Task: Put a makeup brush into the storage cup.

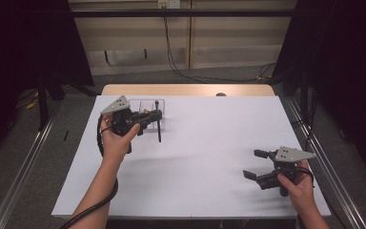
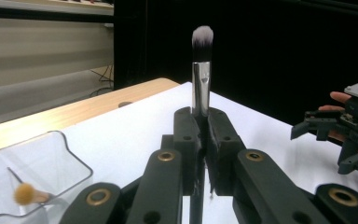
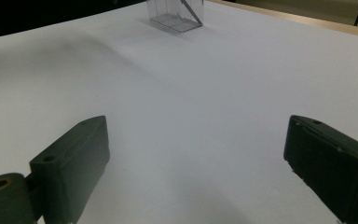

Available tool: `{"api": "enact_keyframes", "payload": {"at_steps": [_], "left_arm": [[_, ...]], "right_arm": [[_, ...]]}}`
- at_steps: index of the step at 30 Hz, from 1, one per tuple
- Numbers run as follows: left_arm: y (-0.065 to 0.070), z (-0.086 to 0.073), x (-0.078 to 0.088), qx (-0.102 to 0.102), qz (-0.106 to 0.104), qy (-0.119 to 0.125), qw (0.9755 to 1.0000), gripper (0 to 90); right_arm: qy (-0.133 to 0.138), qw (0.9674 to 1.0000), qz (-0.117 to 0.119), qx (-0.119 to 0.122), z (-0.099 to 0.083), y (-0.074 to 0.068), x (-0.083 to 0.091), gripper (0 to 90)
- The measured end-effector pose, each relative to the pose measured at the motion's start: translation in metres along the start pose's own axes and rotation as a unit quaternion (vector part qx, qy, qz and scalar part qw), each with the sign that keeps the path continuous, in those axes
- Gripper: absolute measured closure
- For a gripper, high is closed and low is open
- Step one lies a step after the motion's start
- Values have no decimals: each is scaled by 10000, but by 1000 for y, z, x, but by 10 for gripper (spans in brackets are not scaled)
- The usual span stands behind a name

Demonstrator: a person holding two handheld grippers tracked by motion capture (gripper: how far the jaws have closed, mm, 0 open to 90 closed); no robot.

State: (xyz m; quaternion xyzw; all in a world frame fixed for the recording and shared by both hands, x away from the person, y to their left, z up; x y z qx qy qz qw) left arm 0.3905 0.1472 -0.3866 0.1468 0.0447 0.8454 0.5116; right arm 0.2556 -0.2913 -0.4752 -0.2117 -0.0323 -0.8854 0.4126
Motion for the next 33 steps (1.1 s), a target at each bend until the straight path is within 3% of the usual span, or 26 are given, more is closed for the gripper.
{"api": "enact_keyframes", "payload": {"at_steps": [8, 33], "left_arm": [[-8, 8, 6, -13, 101, 66, 9999, 839], [-36, 35, -1, -6, 499, 321, 9982, 838]], "right_arm": [[58, 10000, -17, 14, -3, 0, 5, 66], [77, 9999, -54, 41, -4, 0, 10, 67]]}}
Point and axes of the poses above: each handheld gripper's, and its own axes: x roughly backward along the jaws, z roughly out of its top, y roughly to its right, the point moved 2 cm from there along -x, roughly forward along the jaws
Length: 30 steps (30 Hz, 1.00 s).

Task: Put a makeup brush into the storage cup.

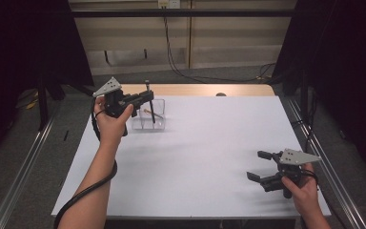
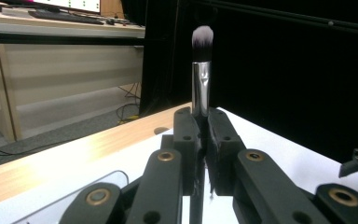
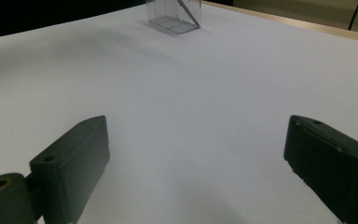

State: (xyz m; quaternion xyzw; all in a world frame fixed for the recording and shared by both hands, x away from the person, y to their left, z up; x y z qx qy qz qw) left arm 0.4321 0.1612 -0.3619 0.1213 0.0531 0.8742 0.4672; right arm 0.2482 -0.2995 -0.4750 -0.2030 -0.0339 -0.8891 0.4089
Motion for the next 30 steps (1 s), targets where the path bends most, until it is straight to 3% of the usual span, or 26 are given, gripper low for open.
{"api": "enact_keyframes", "payload": {"at_steps": [11, 30], "left_arm": [[-4, 9, -8, -185, 62, 13, 9998, 838], [-18, 9, -20, -148, 271, 79, 9995, 837]], "right_arm": [[-60, 10000, 30, 33, 0, -1, -5, 67], [-13, 9999, 109, 53, 6, -1, -13, 66]]}}
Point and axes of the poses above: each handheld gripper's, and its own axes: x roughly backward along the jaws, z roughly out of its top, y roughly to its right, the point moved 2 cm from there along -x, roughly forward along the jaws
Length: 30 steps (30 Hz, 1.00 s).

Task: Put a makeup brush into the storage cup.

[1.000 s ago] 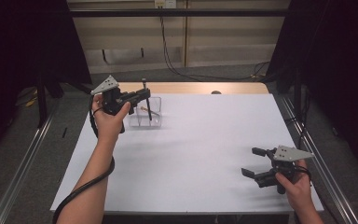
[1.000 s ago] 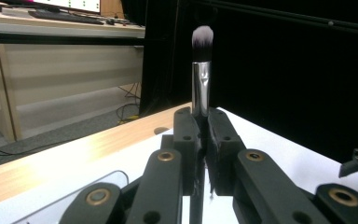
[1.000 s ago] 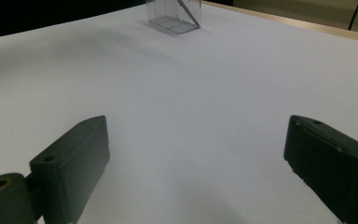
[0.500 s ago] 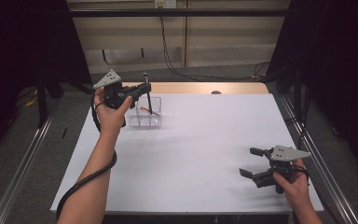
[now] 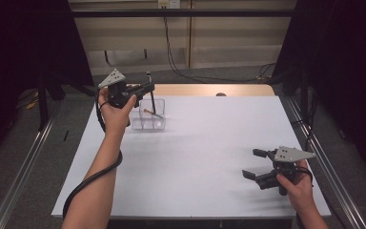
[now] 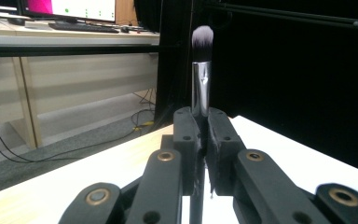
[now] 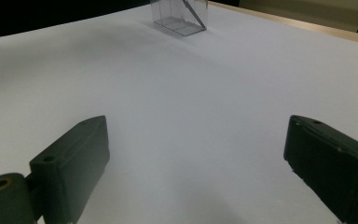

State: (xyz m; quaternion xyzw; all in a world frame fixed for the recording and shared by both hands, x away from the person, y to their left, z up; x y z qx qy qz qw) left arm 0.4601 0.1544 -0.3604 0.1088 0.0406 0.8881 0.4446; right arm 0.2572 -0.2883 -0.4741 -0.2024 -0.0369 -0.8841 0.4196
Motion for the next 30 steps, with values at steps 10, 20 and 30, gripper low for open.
{"api": "enact_keyframes", "payload": {"at_steps": [10, 20, 30], "left_arm": [[-3, 2, -4, 14, 69, 6, 10000, 837], [-4, 1, -6, 6, 170, -6, 9999, 836], [-6, -3, -8, 14, 215, -18, 9998, 836]], "right_arm": [[5, 10000, 15, 93, 5, 1, -2, 67], [16, 10000, -9, 91, 5, 0, 0, 67], [20, 10000, 4, 94, 3, 1, 2, 67]]}}
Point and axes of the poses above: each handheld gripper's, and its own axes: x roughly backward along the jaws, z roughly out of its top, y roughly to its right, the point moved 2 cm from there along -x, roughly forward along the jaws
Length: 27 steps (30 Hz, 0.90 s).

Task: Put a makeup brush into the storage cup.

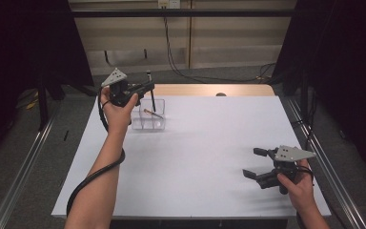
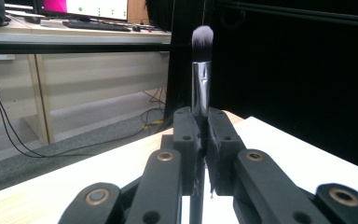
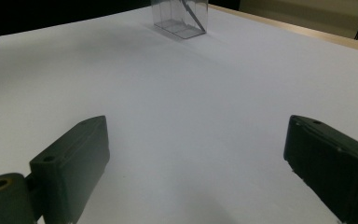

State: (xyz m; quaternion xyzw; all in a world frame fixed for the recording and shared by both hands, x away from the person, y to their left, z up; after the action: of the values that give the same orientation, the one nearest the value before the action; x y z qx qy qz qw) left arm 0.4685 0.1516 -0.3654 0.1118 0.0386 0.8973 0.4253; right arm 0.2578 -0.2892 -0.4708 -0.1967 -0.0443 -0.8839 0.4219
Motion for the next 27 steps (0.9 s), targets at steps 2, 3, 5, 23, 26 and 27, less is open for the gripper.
{"api": "enact_keyframes", "payload": {"at_steps": [2, 3, 5, 23, 26, 27], "left_arm": [[0, -1, -2, -2, -16, -16, 10000, 836], [1, -2, -3, -14, -15, -29, 10000, 836], [1, -3, -4, -5, -8, -27, 10000, 836], [-3, -14, -22, 40, 104, -22, 9999, 836], [-3, -16, -25, 56, 100, -27, 9999, 836], [-3, -17, -26, 55, 96, -29, 9999, 835]], "right_arm": [[8, 10000, 8, 9, 0, 0, -1, 67], [3, 10000, 12, 17, 0, 0, -1, 67], [5, 10000, 15, 36, 0, -1, -1, 67], [23, 9999, 103, 75, -1, -2, 0, 67], [46, 9999, 99, 42, -1, -2, 0, 67], [41, 9999, 103, 42, -2, -2, 0, 67]]}}
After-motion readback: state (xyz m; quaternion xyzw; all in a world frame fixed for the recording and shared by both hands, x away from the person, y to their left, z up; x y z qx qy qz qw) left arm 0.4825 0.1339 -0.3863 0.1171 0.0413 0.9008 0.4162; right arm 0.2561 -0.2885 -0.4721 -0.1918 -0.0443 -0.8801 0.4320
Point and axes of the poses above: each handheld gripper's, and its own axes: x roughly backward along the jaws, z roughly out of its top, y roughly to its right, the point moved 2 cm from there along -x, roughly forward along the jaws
